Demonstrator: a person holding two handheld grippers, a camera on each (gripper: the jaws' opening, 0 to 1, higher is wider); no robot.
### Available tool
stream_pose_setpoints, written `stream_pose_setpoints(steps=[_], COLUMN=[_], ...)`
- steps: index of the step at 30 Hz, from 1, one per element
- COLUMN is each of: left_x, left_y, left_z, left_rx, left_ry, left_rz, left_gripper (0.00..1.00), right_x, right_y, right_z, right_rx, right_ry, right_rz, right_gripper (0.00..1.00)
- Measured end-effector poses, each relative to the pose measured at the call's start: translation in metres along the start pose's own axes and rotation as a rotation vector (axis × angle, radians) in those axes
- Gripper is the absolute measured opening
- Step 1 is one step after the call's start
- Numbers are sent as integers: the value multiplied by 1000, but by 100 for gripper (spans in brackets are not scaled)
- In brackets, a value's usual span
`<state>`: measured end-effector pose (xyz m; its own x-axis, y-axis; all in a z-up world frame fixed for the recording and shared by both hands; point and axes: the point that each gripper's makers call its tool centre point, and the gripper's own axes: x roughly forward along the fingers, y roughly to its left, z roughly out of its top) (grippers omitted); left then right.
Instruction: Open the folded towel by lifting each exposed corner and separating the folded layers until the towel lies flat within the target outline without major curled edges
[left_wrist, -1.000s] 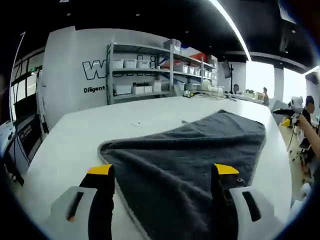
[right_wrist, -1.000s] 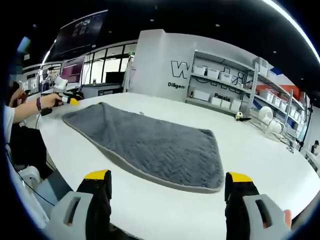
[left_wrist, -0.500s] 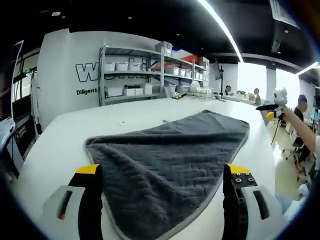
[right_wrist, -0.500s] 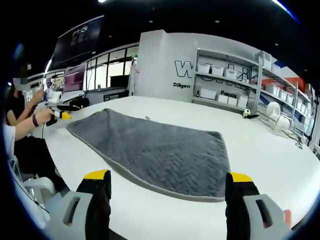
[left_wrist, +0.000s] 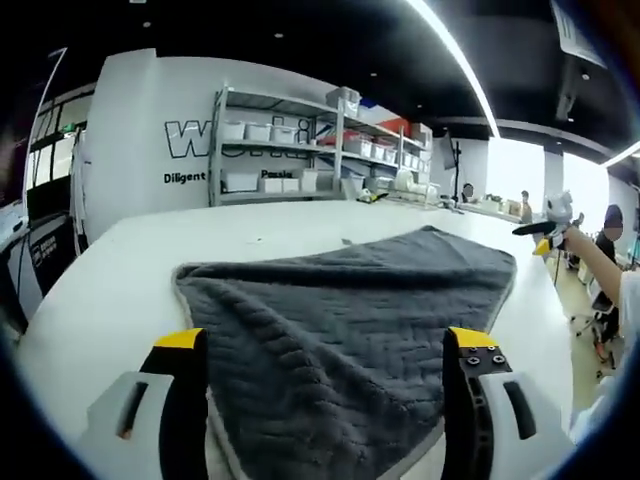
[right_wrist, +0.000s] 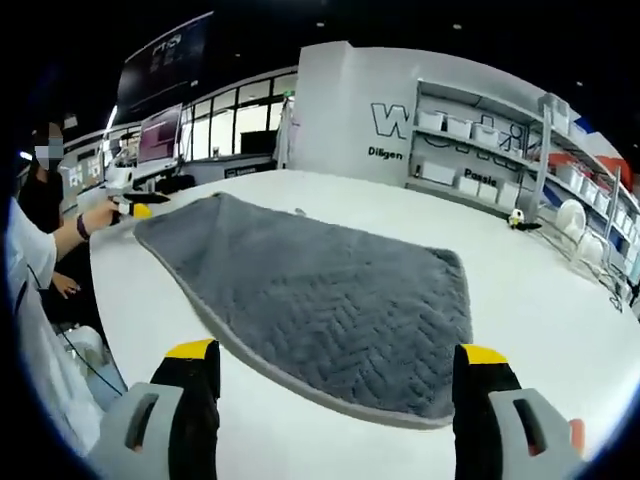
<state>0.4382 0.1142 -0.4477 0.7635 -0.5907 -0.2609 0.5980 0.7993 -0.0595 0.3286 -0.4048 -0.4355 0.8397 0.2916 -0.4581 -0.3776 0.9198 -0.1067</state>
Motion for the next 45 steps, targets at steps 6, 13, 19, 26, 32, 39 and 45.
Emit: stream_pose_setpoints(steps=[6, 13, 19, 26, 32, 39, 45], left_x=[-26, -25, 8, 32, 32, 1, -9], left_y=[-6, -33, -33, -19, -14, -17, -16], left_z=[-13, -15, -21, -34, -44, -51, -53], left_rx=[52, 25, 44, 32, 38, 36, 30], left_ry=[17, 19, 79, 122, 149, 106, 70], left_rz=[53, 39, 47, 75, 88, 100, 105], left_gripper=[95, 97, 91, 87, 79, 75, 75], right_x=[-12, -18, -20, 4, 11, -7, -25], right_y=[11, 20, 16, 2, 2, 16, 29], right_z=[21, 8, 10, 4, 22, 28, 28], right_rx=[24, -13, 6, 5, -4, -29, -57], right_ry=[-119, -109, -130, -119, -129, -143, -137], right_rz=[4, -6, 27, 53, 93, 97, 83], right_gripper=[99, 97, 98, 97, 97, 97, 97])
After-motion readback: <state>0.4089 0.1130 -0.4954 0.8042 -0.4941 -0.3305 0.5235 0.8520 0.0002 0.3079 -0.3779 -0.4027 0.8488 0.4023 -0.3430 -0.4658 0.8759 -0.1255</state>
